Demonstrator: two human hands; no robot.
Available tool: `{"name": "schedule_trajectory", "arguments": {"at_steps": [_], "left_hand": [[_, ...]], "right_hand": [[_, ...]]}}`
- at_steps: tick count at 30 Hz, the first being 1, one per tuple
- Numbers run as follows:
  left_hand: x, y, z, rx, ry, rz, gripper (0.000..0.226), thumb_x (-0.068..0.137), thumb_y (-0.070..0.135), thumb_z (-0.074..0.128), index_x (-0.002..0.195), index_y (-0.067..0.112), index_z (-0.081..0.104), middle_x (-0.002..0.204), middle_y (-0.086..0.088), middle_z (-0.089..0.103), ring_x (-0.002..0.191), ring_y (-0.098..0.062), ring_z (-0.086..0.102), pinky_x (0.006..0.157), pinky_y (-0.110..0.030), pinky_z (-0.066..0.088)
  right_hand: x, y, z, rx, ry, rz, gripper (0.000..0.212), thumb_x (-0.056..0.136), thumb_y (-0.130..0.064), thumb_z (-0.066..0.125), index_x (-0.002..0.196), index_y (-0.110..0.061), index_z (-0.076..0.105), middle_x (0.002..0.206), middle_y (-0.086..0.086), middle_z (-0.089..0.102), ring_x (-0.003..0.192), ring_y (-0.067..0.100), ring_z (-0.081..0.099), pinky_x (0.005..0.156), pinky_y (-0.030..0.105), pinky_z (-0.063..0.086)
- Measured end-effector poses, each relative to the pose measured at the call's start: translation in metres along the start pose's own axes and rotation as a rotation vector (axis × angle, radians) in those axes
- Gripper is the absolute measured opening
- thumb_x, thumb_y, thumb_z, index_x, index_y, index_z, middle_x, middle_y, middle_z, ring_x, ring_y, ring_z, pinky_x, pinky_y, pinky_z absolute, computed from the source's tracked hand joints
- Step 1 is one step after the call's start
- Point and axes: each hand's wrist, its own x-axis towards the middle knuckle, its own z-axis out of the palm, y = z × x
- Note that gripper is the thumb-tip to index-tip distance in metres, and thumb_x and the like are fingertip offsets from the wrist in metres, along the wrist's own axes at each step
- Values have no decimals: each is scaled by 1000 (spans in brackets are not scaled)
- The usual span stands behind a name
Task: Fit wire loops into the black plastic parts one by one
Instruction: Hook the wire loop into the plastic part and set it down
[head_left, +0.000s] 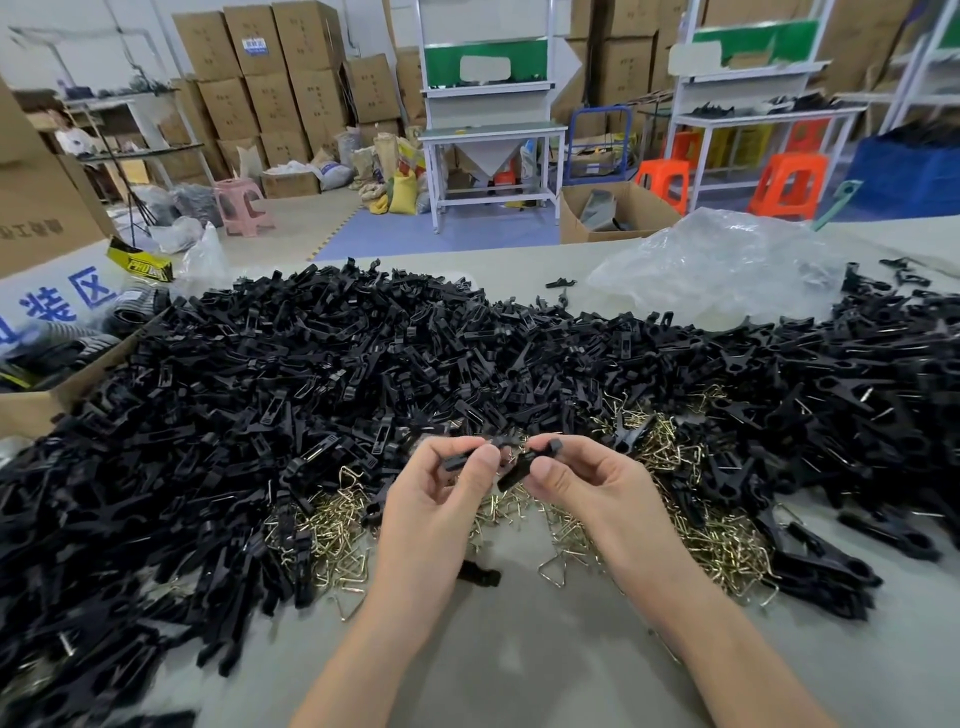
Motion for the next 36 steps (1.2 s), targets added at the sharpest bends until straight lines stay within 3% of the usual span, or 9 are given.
{"name": "schedule_trajectory", "arguments": {"at_steps": [5,11,16,24,27,30,33,36], "left_hand": [[-2,-2,4,11,18,-58,23,82,44,67,100,31,74,91,8,76,77,-2,65,71,-14,49],[-3,-3,7,-1,-7,-48,27,92,44,58,105,30,76,103,3,77,96,-8,71,81,-17,52],[-4,-3,9,-17,-36,-60,26,93,43,59,107,29,76,107,1,77,92,-9,71,77,-18,53],[-4,0,9,98,-43,-26,21,90,42,61,96,28,76,81,6,74,70,-4,61,68,-17,49],[-4,-2,7,176,-52,-14,22,97,35,60,84,22,72,67,12,62,63,-5,51,61,-17,42],[-5,-6,4,270,-71,-4,24,100,35,58,83,25,72,65,16,59,61,-3,48,58,-16,38],[-4,-3,1,313,-96,13,26,102,36,54,87,34,76,71,19,65,64,3,55,60,-10,40],[0,2,-4,148,-165,-107,27,95,49,54,98,38,78,84,13,75,75,0,66,66,-11,47]], "right_hand": [[0,3,4,-20,-64,-3,26,77,-28,78,103,-25,79,104,4,78,100,20,74,86,22,56],[2,4,4,-62,-70,-1,25,73,-32,80,98,-34,80,100,0,79,96,15,75,85,19,55],[0,4,5,-87,-86,-20,23,77,-30,78,99,-36,80,101,0,79,95,17,75,83,19,56],[0,5,2,-63,-47,-35,25,76,-24,76,101,-24,79,97,1,79,86,12,74,78,18,56],[1,7,0,-87,-50,-23,38,74,-28,77,112,-24,74,77,-6,74,79,11,71,81,20,56],[2,9,-1,-120,-75,-36,31,76,-28,75,107,-23,75,68,-10,66,75,9,68,77,17,54],[3,9,-4,-139,-86,-50,29,79,-26,73,106,-18,75,85,2,75,85,12,69,84,23,57],[2,5,-7,-192,-126,-53,32,83,-27,70,110,-13,75,104,12,75,94,19,68,85,28,57]]}}
